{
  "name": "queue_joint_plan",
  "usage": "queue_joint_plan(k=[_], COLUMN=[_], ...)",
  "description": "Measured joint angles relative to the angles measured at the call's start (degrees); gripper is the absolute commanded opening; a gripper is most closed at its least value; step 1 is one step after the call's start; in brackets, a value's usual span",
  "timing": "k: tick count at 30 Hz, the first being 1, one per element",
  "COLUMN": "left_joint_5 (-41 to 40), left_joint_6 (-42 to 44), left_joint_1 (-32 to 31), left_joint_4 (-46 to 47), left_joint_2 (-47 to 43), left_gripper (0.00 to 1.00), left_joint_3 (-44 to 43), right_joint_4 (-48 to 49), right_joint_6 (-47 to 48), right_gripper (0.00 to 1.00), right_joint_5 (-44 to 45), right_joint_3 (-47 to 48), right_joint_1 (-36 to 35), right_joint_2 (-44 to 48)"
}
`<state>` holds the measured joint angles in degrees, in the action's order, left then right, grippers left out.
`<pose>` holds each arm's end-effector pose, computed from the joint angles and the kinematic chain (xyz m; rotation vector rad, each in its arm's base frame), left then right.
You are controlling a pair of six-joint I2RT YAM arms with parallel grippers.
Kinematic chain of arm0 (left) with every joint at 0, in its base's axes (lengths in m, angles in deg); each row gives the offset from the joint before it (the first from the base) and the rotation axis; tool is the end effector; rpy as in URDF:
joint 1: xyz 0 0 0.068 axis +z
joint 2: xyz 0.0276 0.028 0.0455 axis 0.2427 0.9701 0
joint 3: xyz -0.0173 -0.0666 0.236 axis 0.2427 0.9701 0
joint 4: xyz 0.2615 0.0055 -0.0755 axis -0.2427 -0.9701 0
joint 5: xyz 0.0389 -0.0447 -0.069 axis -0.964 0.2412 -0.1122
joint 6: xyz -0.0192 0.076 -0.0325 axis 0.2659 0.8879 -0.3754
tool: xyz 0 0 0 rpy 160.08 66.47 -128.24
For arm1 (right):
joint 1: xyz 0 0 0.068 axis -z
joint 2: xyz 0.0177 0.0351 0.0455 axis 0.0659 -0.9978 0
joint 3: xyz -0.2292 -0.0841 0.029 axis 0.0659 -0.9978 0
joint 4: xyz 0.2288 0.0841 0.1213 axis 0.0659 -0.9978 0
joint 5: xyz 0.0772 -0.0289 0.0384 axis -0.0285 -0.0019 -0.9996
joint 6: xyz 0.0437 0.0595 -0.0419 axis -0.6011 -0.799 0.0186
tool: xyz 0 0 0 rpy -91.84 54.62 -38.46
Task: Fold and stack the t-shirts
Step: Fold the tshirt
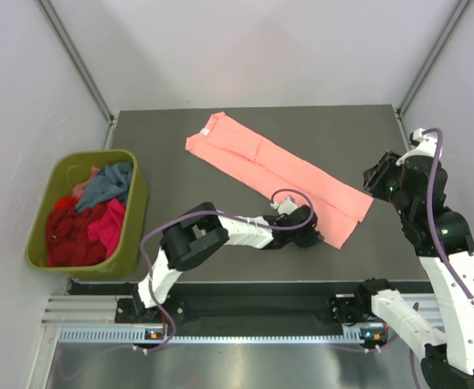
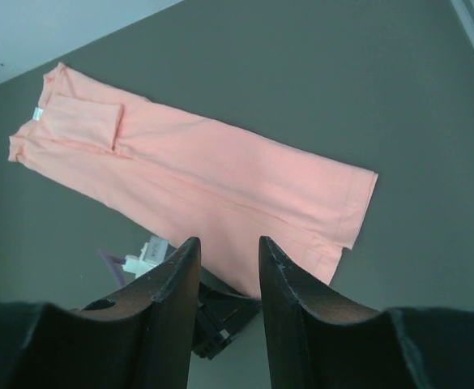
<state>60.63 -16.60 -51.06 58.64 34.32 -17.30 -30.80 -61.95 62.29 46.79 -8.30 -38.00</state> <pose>0.2113 -0.4332 0.0638 -0.6666 2.5498 -1.1158 0.1993 0.0254 0.3774 0.3741 1.9420 0.2002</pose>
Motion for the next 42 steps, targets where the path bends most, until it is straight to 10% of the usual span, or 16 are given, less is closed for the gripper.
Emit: queue_joint_plan(k=[18, 40, 42], left_joint_5=[-3.9, -12.1, -12.9], left_joint_6=[5.2, 13.3, 14.1], left_joint_1=[-2.1, -2.1, -2.1], left_joint_4=[-7.9, -30.9, -33.8], left_joint_2=[-27.6, -45.6, -47.1], left_gripper=[0.00, 0.00, 0.15], left_joint_3=[31.1, 40.5, 40.8], right_joint_4=[0.9, 10.7, 11.8], right_joint_6=[2.8, 0.6, -0.4], right_gripper=[0.36, 0.37, 0.37], right_joint_5=[-6.0, -22.0, -22.9], right_joint_3=[-11.3, -29.9, -31.9], right_joint_1=[0.3, -1.7, -3.0], right_joint_2=[-0.5, -3.1, -3.6])
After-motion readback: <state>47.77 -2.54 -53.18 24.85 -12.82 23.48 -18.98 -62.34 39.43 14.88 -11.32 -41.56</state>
